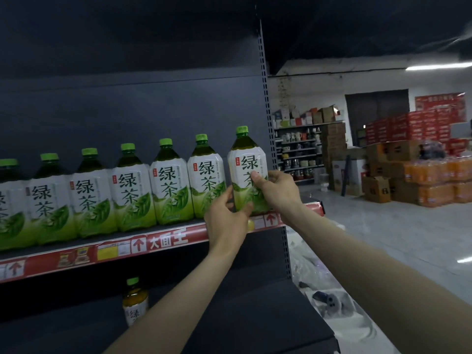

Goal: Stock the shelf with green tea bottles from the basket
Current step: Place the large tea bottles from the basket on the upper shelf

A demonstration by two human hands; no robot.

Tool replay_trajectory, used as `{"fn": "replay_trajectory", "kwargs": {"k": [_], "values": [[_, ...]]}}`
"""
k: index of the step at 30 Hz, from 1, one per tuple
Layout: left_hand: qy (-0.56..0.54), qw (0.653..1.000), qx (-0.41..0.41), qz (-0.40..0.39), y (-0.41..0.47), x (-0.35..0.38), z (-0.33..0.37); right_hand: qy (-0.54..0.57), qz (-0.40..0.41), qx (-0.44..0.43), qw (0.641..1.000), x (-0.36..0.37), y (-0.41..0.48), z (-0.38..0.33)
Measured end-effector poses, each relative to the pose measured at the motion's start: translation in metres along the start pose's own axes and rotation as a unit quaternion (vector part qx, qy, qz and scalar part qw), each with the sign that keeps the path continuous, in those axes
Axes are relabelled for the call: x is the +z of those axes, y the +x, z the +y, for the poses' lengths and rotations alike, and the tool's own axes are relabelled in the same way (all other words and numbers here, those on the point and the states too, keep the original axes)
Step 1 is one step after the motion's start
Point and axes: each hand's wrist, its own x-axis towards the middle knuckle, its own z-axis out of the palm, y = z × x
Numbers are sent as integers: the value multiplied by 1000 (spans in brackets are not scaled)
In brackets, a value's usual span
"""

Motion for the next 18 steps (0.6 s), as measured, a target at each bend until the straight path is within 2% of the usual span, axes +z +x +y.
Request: {"fn": "replay_trajectory", "kwargs": {"k": [3, 7, 13, 18], "values": [[20, 998, 18, -50, -10, -3, -9, -77, 64, -50, 994, 6, -14, 6], [8, 997, 0, -78, -14, -1, -7, -122, 65, -91, 986, 12, -30, 18], [0, 992, -45, -121, -6, -2, 5, -150, 44, -40, 987, 12, -18, 12], [-2, 989, -81, -123, 0, -5, 6, -151, 31, -23, 988, 16, -13, 12]]}}
